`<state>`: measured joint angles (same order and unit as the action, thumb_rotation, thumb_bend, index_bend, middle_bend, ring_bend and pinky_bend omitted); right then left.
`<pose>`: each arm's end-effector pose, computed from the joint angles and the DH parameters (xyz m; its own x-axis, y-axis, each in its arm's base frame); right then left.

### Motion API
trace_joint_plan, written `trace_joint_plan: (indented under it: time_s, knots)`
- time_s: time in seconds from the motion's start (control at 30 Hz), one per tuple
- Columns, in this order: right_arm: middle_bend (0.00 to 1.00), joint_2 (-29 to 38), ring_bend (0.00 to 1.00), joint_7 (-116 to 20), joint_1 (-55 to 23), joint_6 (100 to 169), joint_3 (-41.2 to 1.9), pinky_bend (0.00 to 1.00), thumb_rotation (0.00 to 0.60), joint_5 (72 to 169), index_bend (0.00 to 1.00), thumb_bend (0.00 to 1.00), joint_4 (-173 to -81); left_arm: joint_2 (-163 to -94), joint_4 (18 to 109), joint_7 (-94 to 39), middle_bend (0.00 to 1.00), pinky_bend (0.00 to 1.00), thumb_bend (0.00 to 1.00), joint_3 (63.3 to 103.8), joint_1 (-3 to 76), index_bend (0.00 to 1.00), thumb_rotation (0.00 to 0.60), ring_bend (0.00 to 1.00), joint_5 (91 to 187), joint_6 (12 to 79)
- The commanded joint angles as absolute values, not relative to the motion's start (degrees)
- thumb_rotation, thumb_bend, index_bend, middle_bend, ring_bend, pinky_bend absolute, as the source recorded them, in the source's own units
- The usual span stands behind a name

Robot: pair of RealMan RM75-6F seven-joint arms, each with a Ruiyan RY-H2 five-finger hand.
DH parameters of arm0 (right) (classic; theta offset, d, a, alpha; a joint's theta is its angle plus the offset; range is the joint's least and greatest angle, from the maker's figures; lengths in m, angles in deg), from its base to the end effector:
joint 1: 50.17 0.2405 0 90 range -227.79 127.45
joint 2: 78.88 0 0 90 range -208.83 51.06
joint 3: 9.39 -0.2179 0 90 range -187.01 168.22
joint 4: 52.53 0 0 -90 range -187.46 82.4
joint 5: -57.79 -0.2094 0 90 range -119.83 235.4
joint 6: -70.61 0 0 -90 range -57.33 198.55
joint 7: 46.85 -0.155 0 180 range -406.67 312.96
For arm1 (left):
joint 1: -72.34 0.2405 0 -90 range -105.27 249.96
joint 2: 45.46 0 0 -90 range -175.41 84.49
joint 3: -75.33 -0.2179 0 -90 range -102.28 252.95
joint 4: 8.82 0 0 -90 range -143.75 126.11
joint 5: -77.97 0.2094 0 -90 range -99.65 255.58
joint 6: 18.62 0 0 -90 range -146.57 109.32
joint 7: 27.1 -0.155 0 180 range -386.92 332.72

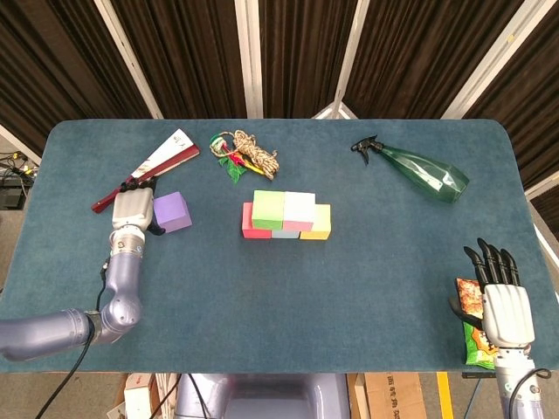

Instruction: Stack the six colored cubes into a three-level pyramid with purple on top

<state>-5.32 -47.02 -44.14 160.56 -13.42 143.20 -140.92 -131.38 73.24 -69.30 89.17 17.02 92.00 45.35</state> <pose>-0.2632 -0.1976 0.1177 0.2973 0.1014 0.9494 -0.9536 -0.0187 0.3006 -0.1538 0.3875 0.0283 0.4497 0.3106 0.8374 0.8417 0.1664 -0.5137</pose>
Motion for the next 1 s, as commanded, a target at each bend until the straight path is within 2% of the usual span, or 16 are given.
trace_joint_plan:
  time_s: [0.03,0.6,1.0]
  knots:
    - [0.05,-5.46,0.05,-47.35,-44.23,160.36,-13.52,0.0,0.6,143.15,0.14,0.25,-141.12,-132.61,71.87,-69.48,0.15,0.0,0.11,89.22,17.05,0.08,0.6,0.0,92.44,44.85]
    - [0.05,-5.68,0.05,-47.41,-44.69,159.3,-14.48,0.0,0.6,142.15,0.14,0.25,-142.09,-139.1,61.92,-69.63,0.22,0.0,0.18,90.32,17.43,0.15,0.6,0.0,93.36,41.03]
    - [0.05,-5.74,0.05,-47.38,-44.96,159.04,-14.77,0.0,0.6,142.2,0.14,0.25,-142.6,-141.01,59.5,-68.67,0.25,0.0,0.22,92.14,17.83,0.18,0.6,0.0,95.67,40.62]
